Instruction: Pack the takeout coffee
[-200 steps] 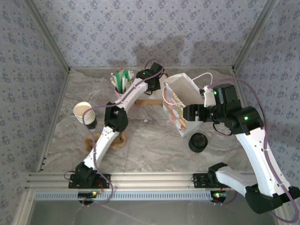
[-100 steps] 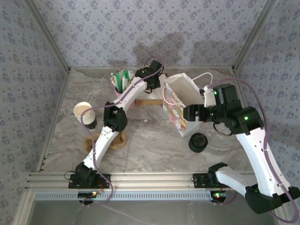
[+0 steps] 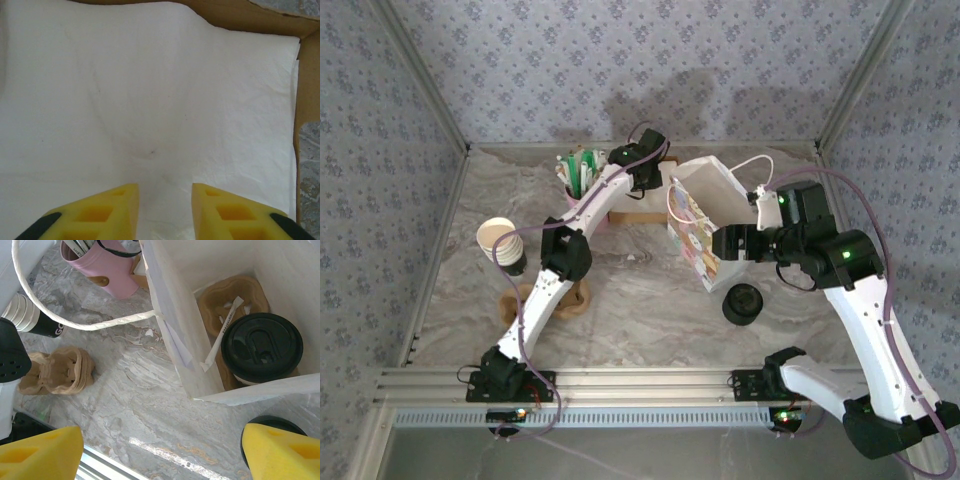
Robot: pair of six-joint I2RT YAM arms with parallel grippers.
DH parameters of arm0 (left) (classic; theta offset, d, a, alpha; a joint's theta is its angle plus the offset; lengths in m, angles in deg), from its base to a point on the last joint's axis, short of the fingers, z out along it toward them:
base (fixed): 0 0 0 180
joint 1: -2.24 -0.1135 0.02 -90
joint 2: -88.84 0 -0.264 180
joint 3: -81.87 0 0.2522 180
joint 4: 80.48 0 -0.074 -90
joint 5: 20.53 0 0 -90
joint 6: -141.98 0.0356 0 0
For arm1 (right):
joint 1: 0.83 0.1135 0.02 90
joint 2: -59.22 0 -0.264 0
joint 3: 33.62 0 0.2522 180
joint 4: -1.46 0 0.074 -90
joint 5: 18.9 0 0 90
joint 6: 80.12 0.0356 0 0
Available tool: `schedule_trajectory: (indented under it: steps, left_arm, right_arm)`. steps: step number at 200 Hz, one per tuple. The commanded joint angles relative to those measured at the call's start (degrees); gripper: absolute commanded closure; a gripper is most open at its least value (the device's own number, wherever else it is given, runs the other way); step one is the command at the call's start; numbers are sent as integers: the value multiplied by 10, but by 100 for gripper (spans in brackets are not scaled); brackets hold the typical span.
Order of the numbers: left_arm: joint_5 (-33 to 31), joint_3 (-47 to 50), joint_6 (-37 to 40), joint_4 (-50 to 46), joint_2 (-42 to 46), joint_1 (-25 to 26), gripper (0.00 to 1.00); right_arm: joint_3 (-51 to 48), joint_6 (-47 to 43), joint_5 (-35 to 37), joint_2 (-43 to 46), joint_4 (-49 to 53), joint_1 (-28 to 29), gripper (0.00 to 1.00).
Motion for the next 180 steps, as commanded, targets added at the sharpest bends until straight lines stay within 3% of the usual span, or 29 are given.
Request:
schedule_trajectory:
  steps: [1, 106, 136, 180]
  left_arm:
    - [1, -16, -3, -8, 6, -5, 65]
    - [21, -16, -17, 4, -39, -11, 61]
    - [26, -17, -19, 1, -39, -12, 76]
    - [16, -17, -15, -2, -15, -12, 86]
  right_arm:
    - [-2, -13, -12, 7, 5, -5, 15]
    - [-7, -15, -18, 9, 4, -10, 15]
    - [-7, -16, -18, 9, 4, -11, 15]
    - [-7, -16, -21, 8, 4, -13, 15]
